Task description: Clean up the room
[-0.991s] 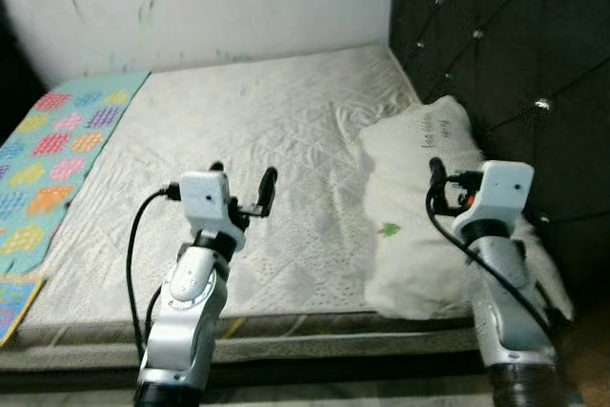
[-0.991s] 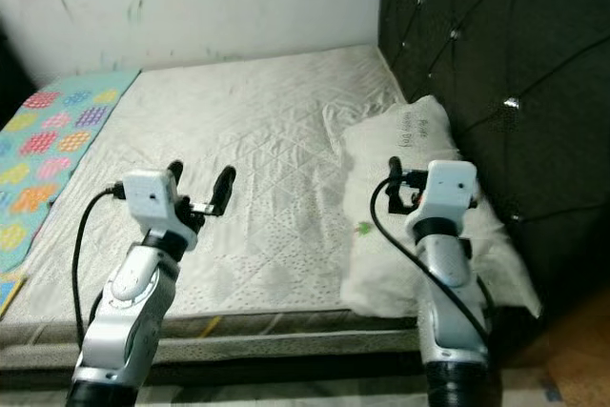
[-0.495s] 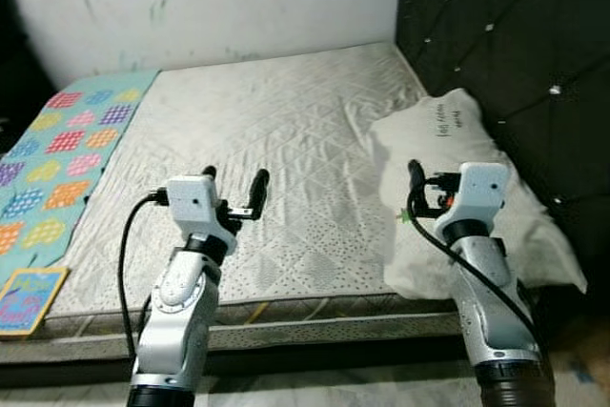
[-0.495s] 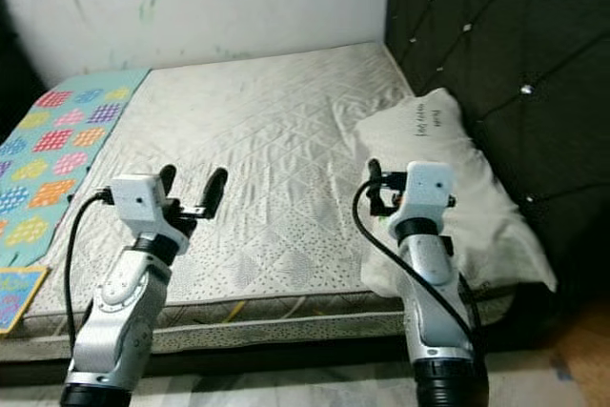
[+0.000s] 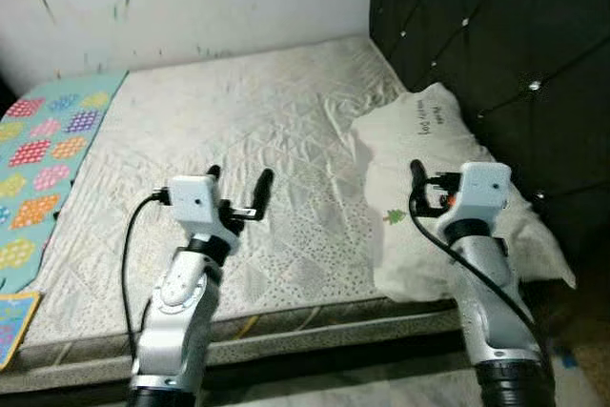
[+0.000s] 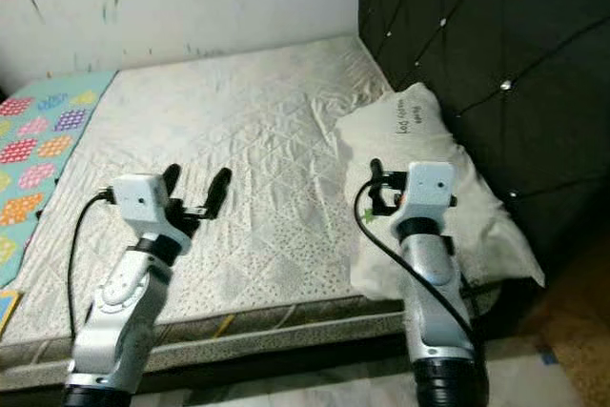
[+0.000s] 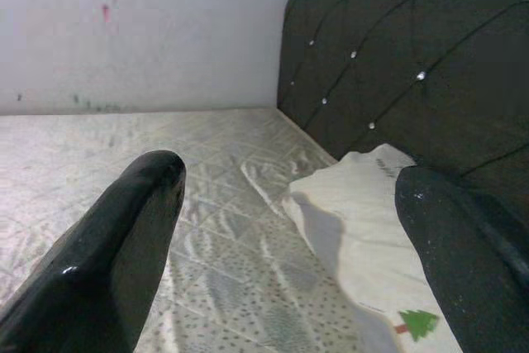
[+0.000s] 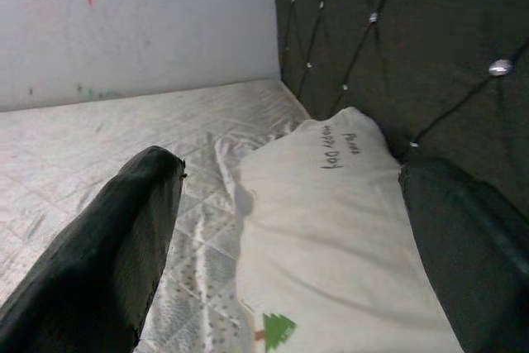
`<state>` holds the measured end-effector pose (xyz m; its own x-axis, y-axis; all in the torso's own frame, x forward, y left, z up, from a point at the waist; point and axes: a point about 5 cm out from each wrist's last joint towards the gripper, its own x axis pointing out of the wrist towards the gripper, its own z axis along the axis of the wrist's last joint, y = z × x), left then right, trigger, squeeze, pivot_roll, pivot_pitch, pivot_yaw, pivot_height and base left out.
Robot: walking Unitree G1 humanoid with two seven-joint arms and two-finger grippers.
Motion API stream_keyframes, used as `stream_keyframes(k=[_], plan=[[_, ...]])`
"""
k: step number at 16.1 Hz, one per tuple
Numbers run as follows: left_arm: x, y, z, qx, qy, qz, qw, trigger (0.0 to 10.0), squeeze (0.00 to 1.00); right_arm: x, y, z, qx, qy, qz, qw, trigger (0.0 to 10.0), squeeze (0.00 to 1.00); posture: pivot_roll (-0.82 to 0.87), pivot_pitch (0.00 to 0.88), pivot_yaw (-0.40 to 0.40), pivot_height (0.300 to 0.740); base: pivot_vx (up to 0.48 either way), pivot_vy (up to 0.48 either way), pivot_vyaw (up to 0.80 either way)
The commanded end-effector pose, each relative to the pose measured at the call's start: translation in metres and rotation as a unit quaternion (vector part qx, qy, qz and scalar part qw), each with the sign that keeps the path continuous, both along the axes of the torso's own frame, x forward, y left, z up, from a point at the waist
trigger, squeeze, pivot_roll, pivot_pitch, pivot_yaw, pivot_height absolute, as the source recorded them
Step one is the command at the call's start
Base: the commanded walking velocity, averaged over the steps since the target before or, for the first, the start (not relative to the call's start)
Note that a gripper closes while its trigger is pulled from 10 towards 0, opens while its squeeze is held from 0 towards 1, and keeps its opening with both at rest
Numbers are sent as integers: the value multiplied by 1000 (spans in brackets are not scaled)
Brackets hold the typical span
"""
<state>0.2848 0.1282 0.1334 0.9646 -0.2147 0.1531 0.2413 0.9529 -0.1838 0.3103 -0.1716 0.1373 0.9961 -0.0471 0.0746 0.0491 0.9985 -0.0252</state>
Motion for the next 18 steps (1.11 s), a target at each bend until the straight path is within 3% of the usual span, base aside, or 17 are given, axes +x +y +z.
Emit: stream_keyframes(k=[1, 5, 7, 10, 15, 18], plan=[[0, 0, 2, 1, -3, -4, 1000, 10000, 0, 1, -1, 3, -4, -6, -1, 1000, 10000, 0, -288, 0, 153, 740, 304, 0, 0], [0, 0, 2, 2, 1, -4, 1000, 10000, 0, 1, -2, 2, -7, -5, -5, 1000, 10000, 0, -290, 0, 156, 740, 283, 0, 0], [2, -1, -2, 0, 18, 17, 1000, 10000, 0, 0, -4, 1, -10, -4, -8, 1000, 10000, 0, -288, 0, 156, 740, 0, 0, 0], [2, -1, -1, -2, 13, 6, 1000, 10000, 0, 2, -7, 2, -12, -4, -10, 1000, 10000, 0, -288, 0, 156, 740, 0, 0, 0], [1, -1, 0, -3, 13, 5, 1000, 10000, 0, 0, -6, -3, -11, 3, -11, 1000, 10000, 0, -280, 0, 152, 740, 0, 453, -674], [1, 0, 0, -5, 15, 5, 1000, 10000, 0, -1, -4, -6, -9, 8, -6, 1000, 10000, 0, -278, 0, 149, 740, 0, 480, 0]])
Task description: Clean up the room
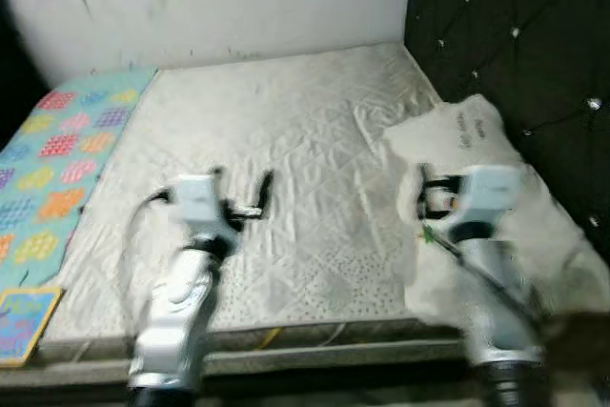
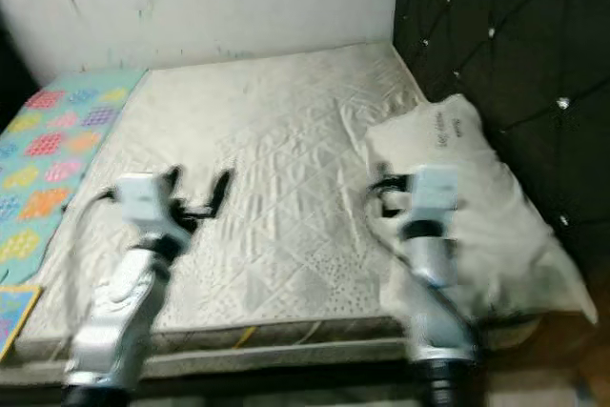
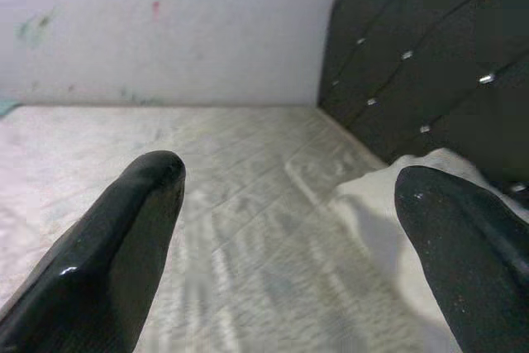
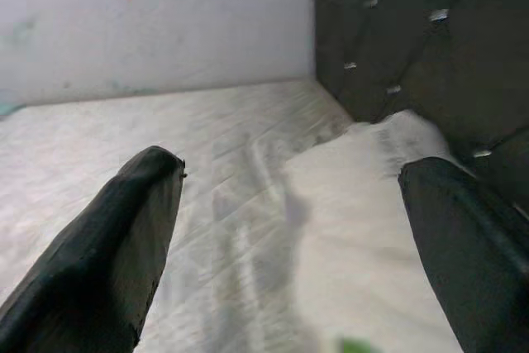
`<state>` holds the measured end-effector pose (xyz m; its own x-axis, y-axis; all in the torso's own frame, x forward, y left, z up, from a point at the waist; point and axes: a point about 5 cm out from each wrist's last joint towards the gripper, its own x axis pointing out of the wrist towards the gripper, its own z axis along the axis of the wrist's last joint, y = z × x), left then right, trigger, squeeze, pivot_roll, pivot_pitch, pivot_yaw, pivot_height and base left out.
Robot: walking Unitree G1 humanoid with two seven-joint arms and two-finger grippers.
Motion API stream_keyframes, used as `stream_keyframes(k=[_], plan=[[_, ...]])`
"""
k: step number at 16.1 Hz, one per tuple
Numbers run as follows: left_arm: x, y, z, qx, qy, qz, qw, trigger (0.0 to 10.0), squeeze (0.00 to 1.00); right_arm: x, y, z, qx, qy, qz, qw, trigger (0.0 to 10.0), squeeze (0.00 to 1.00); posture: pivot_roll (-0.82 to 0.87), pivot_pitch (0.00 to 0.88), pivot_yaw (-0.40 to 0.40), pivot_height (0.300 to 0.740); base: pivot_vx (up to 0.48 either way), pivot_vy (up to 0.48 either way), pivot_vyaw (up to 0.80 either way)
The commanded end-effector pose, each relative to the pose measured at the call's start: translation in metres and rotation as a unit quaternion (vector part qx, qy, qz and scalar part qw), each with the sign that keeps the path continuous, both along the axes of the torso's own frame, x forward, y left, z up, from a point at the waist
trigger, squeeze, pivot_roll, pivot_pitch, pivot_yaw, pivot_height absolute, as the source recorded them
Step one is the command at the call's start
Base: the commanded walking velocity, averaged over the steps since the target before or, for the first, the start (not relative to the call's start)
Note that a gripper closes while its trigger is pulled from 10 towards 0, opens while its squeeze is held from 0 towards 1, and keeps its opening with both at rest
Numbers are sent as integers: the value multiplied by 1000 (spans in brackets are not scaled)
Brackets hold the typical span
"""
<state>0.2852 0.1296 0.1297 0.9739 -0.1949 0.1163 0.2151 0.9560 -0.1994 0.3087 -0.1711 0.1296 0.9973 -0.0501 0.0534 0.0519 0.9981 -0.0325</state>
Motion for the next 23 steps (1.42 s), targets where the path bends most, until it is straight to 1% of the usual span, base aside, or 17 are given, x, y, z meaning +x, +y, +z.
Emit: stream_keyframes(k=[1, 2, 6, 8, 12, 15, 16, 20, 23], plan=[[1, -2, 3, -2, -5, -4, 1000, 10000, 0, 1, -4, 1, -1, 1, -3, 1000, 10000, 0, -278, 0, 149, 740, 0, 480, 0], [1, -2, 3, -2, -4, -4, 1000, 10000, 0, 2, -2, 0, 15, 6, 5, 1000, 10000, 0, -278, 0, 149, 740, 0, 480, 0], [1, -2, 3, -4, -4, -4, 1000, 10000, 0, 3, 2, 1, 13, 5, 15, 1000, 10000, 0, -282, 0, 152, 740, 0, 477, 0], [1, -2, 3, -6, -1, -1, 1000, 10000, 0, 2, 4, -1, 26, 11, 20, 999, 10000, 0, -283, 0, 153, 740, 0, 476, 0], [1, -2, 1, -6, 3, 0, 1000, 10000, 0, 0, 4, -4, 28, 18, 25, 999, 10000, 0, -283, 0, 153, 740, 0, 472, 0], [1, -2, 3, -4, -2, -1, 1000, 10000, 0, 1, 5, -3, 31, 18, 29, 999, 10000, 0, -284, 0, 152, 740, 0, 471, 0], [0, -2, 3, 2, -6, -1, 1000, 10000, 0, 1, 5, -3, 30, 19, 30, 999, 10000, 0, -283, 0, 152, 740, 270, 368, 0], [-1, -4, 7, -12, -19, -18, 1000, 10000, 0, 1, 7, -4, 23, 20, 35, 999, 10000, 0, -285, 0, 152, 740, 62, 0, 0], [-2, -4, 7, -13, -22, -23, 999, 10000, 0, 0, 7, -4, 14, 20, 37, 999, 10000, 0, -286, 0, 152, 740, 0, 0, 0]])
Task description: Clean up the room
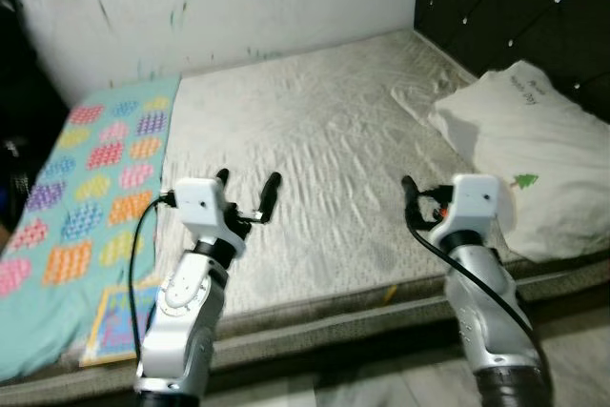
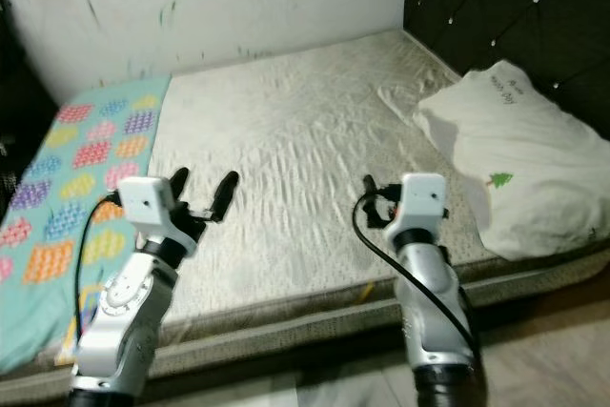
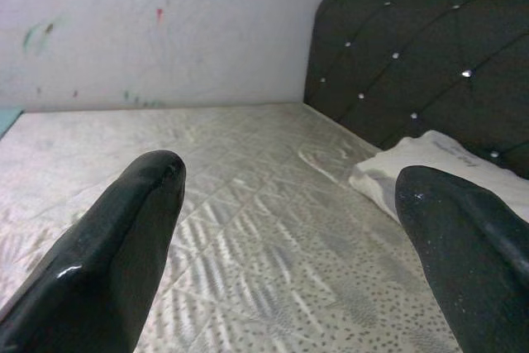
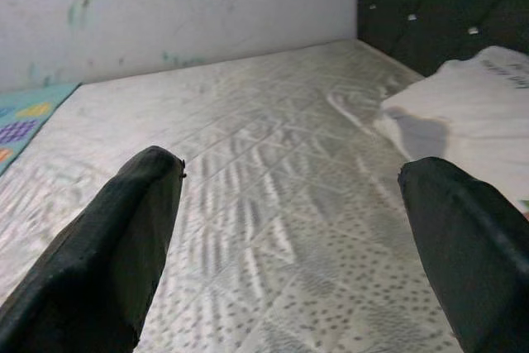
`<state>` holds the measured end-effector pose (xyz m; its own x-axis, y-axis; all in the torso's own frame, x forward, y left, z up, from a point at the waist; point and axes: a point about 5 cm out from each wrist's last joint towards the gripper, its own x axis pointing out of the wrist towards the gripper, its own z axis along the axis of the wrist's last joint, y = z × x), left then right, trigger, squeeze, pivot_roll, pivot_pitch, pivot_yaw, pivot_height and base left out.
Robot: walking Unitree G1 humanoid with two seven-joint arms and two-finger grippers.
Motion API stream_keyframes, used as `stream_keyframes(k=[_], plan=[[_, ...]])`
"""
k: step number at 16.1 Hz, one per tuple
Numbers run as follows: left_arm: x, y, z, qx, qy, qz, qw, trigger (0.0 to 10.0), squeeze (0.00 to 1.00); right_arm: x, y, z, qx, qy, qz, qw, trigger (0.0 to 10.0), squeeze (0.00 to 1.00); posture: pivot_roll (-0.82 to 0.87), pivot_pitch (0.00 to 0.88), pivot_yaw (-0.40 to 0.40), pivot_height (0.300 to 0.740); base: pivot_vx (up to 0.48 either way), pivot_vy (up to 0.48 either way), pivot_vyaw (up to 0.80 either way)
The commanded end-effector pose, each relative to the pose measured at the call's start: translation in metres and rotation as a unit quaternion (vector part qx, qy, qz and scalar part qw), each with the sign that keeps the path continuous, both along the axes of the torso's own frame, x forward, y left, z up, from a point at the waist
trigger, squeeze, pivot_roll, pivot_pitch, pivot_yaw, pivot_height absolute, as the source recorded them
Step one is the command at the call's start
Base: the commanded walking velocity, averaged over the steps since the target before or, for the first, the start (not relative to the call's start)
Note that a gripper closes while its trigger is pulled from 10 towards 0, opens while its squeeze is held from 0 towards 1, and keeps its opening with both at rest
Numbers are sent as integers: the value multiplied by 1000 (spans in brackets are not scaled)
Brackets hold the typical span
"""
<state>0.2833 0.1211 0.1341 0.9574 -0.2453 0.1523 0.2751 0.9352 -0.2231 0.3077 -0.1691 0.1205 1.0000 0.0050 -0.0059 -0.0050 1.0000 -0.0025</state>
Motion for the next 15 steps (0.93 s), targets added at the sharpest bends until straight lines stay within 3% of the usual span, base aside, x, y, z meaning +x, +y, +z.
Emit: stream_keyframes(k=[1, 15], plan=[[-1, 4, 2, 3, -7, 5, 1000, 10000, 0, 1, 6, 5, -2, -9, 11, 1000, 10000, 0, -286, 0, 152, 740, 266, 0, 0], [0, 3, 1, 4, -3, -4, 1000, 10000, 0, 0, 3, 2, -4, -4, 6, 1000, 10000, 0, -288, 0, 157, 740, 298, 0, 0]])
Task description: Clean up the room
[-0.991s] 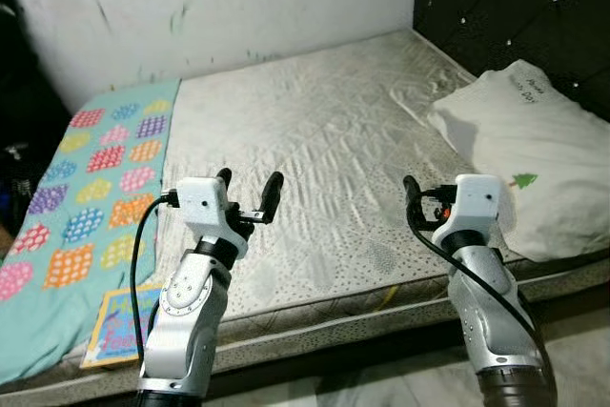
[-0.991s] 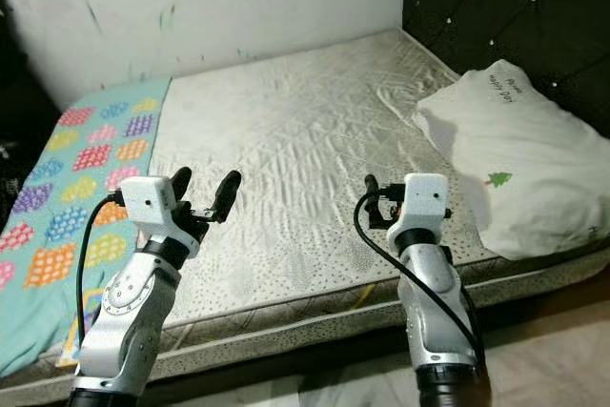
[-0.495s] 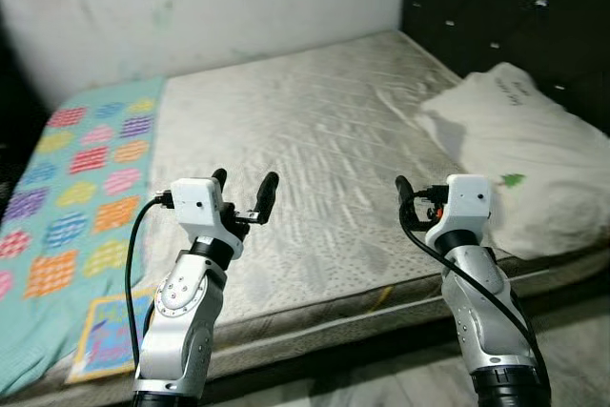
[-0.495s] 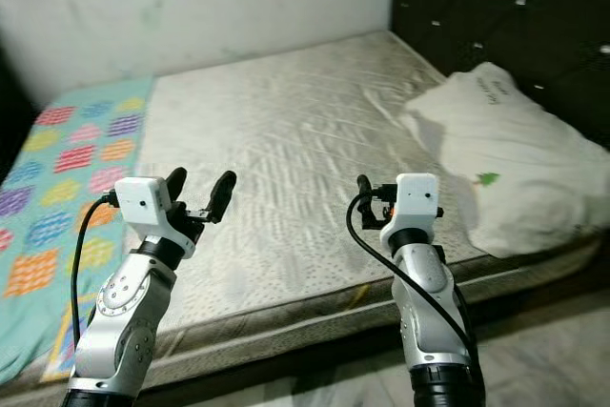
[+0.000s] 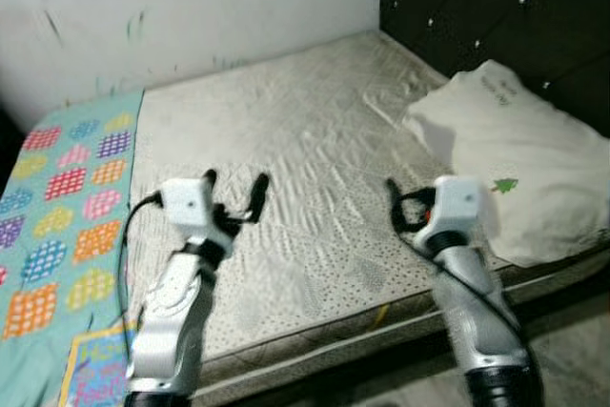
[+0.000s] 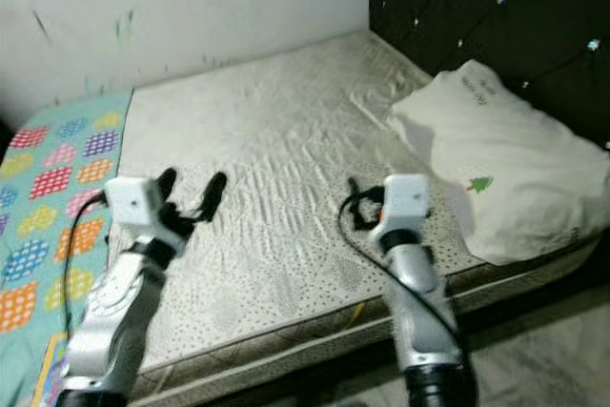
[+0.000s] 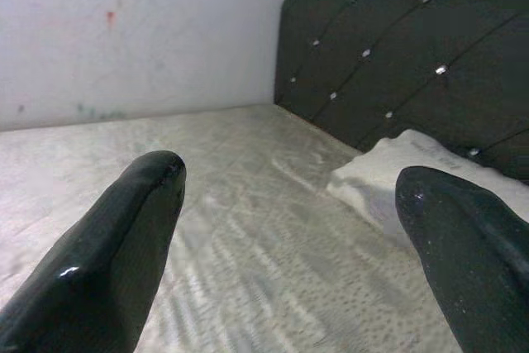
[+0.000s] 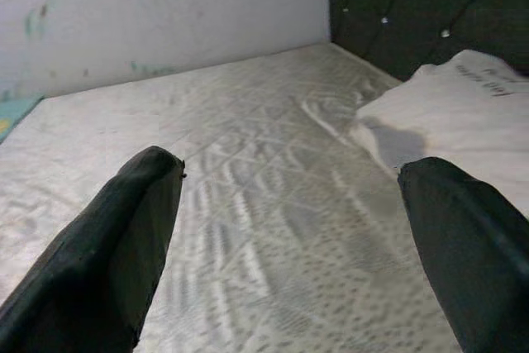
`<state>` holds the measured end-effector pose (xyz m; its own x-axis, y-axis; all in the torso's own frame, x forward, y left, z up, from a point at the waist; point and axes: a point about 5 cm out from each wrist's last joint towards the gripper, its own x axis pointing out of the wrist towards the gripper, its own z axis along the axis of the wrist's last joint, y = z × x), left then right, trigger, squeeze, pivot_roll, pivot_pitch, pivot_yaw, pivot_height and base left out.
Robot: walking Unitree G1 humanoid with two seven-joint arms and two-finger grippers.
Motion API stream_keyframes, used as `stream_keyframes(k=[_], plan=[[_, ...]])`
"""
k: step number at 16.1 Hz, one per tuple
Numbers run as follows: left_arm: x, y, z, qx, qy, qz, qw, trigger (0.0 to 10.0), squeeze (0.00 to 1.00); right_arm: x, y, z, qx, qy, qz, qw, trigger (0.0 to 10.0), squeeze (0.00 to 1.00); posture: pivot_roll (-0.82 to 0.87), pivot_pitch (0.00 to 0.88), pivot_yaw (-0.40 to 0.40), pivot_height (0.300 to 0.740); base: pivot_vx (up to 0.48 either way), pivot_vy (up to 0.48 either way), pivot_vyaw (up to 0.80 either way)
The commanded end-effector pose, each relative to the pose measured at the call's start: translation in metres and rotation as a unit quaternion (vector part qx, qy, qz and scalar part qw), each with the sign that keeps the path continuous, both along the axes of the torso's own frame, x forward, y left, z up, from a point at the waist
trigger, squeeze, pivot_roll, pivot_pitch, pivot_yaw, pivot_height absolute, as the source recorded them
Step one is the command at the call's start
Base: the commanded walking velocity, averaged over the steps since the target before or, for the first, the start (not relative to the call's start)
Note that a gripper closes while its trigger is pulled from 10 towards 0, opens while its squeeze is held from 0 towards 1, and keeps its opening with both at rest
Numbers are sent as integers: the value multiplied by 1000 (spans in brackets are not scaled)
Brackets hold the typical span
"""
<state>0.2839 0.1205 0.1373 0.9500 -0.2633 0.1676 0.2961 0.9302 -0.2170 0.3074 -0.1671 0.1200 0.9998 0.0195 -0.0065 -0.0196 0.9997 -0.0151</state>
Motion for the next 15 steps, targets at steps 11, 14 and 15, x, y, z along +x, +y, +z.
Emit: stream_keyframes(k=[11, 14, 15], plan=[[-2, 8, -10, 10, 31, 34, 999, 10000, 0, -2, 1, -6, 7, 10, -3, 1000, 10000, 0, -268, 0, 145, 740, 49, 130, 0], [-2, 8, -11, 8, 35, 34, 999, 10000, 0, -3, -2, -7, 5, 12, -8, 1000, 10000, 0, -271, 0, 146, 740, 0, 480, 0], [-2, 8, -12, 7, 36, 34, 999, 10000, 0, -3, -2, -7, 4, 13, -9, 1000, 10000, 0, -270, 0, 145, 740, 0, 480, 0]])
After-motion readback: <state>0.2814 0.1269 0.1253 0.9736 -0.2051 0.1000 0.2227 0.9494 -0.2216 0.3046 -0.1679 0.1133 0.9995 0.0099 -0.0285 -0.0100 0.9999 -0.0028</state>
